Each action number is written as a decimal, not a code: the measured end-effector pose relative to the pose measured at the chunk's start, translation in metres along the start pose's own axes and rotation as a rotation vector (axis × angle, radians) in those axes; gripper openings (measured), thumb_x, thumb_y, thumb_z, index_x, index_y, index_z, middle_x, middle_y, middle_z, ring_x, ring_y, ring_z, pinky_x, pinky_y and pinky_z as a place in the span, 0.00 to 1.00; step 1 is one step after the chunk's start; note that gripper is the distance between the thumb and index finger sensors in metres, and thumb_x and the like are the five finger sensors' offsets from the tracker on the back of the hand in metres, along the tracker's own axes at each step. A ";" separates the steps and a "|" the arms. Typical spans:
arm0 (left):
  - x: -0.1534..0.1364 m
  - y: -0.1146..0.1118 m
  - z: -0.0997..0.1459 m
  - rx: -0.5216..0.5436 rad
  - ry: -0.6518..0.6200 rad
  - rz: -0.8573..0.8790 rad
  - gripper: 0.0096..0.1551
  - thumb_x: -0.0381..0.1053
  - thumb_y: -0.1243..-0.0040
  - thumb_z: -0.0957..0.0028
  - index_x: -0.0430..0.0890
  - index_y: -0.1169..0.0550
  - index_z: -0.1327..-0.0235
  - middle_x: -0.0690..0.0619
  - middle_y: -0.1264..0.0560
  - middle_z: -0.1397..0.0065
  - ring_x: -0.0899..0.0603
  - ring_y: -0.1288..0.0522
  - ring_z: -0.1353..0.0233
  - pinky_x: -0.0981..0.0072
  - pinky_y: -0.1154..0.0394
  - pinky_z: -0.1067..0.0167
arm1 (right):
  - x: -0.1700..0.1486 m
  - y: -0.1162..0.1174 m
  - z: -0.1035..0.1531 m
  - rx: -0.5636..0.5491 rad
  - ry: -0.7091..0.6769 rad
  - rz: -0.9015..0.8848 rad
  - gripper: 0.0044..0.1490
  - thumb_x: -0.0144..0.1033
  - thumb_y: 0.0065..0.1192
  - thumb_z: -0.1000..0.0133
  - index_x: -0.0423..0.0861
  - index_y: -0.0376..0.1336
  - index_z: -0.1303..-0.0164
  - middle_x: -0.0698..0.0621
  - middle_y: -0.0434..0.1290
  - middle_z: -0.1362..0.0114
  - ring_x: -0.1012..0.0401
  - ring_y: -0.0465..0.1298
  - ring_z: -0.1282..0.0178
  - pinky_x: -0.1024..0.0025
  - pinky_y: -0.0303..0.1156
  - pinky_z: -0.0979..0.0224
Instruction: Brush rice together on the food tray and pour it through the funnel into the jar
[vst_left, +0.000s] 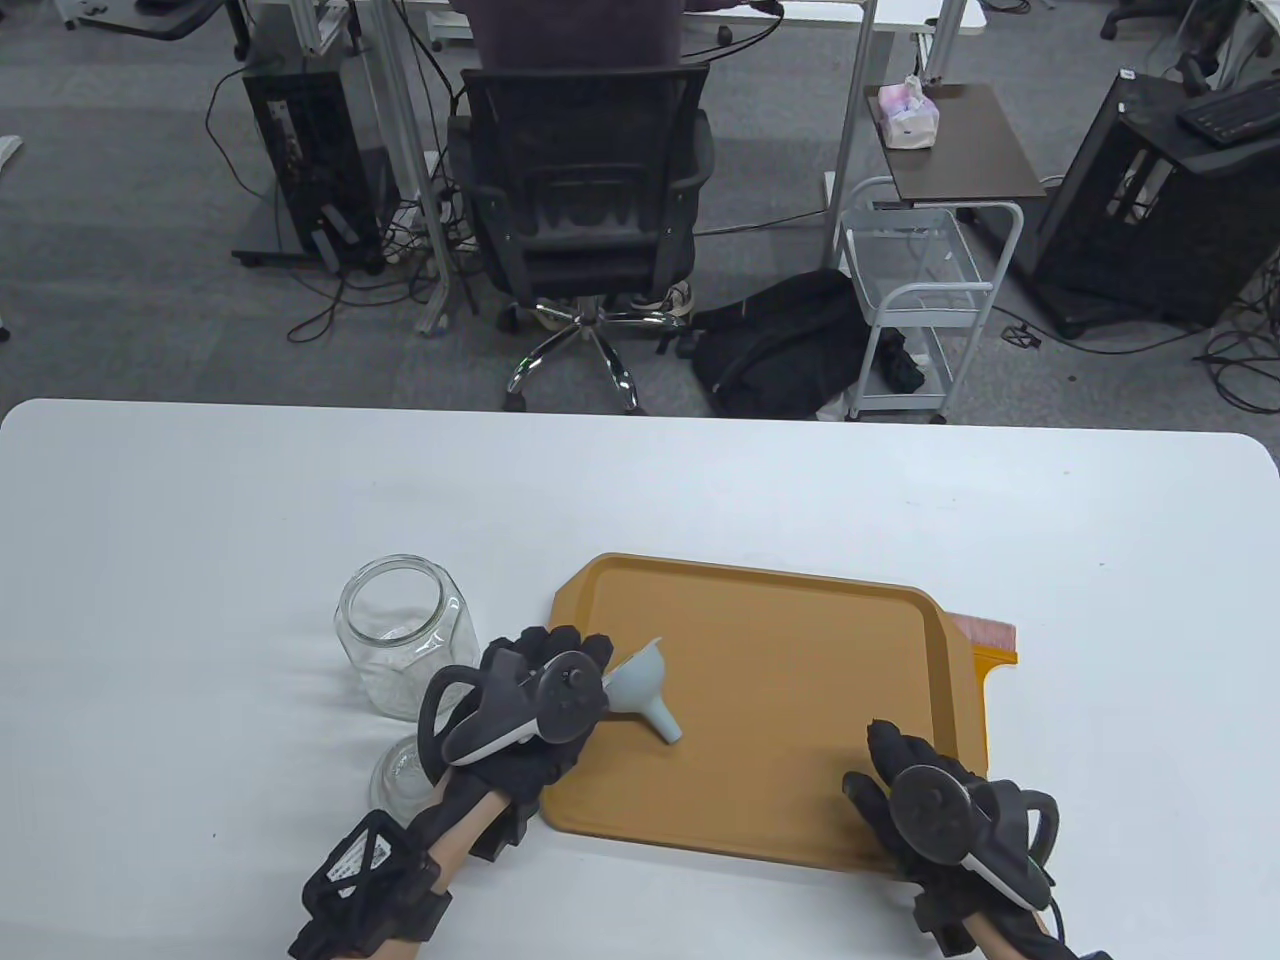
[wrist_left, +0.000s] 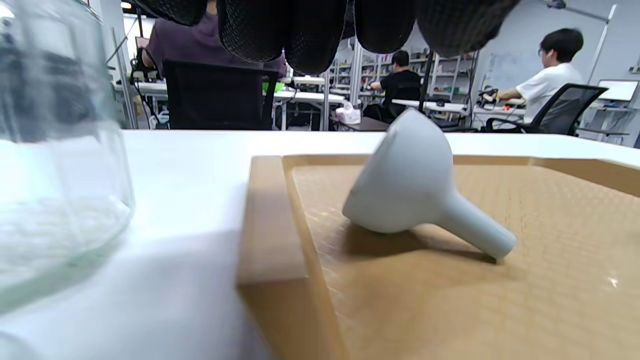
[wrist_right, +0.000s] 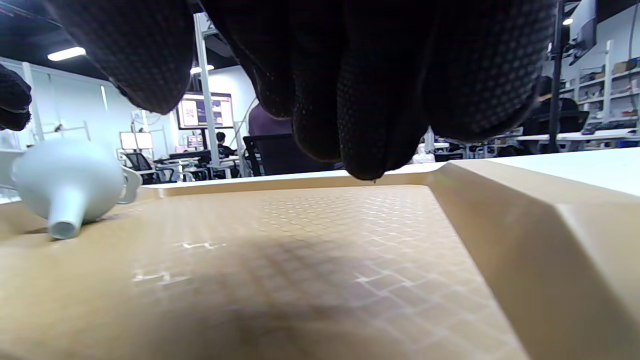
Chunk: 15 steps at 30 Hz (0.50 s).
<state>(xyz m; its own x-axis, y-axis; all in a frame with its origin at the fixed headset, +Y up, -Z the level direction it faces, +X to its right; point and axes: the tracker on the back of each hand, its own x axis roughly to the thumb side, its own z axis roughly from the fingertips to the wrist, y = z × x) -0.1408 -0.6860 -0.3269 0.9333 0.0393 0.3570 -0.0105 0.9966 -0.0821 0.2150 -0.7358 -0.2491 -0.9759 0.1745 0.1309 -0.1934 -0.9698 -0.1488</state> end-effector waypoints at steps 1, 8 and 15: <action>-0.005 0.004 0.007 0.016 0.004 -0.004 0.36 0.61 0.45 0.45 0.56 0.36 0.23 0.44 0.35 0.16 0.35 0.40 0.17 0.32 0.44 0.25 | 0.002 0.000 0.001 -0.009 -0.024 -0.006 0.46 0.56 0.64 0.47 0.38 0.64 0.26 0.38 0.76 0.33 0.46 0.81 0.42 0.47 0.78 0.44; -0.041 0.008 0.037 0.013 0.060 -0.070 0.39 0.66 0.40 0.49 0.58 0.33 0.23 0.48 0.35 0.15 0.36 0.39 0.17 0.34 0.41 0.26 | 0.015 0.003 0.005 -0.031 -0.083 0.035 0.51 0.58 0.64 0.48 0.40 0.57 0.21 0.36 0.66 0.23 0.42 0.73 0.31 0.38 0.70 0.34; -0.073 -0.007 0.055 -0.086 0.133 -0.087 0.42 0.70 0.38 0.53 0.55 0.30 0.26 0.47 0.30 0.19 0.37 0.32 0.23 0.38 0.35 0.29 | 0.023 0.008 0.006 -0.047 -0.124 0.079 0.51 0.58 0.64 0.47 0.40 0.56 0.20 0.35 0.64 0.22 0.42 0.71 0.29 0.37 0.68 0.33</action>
<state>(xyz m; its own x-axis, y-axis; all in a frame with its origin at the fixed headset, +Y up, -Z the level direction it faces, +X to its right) -0.2290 -0.6923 -0.3014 0.9688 -0.0621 0.2399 0.0972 0.9857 -0.1373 0.1918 -0.7410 -0.2410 -0.9689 0.0729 0.2363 -0.1238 -0.9702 -0.2084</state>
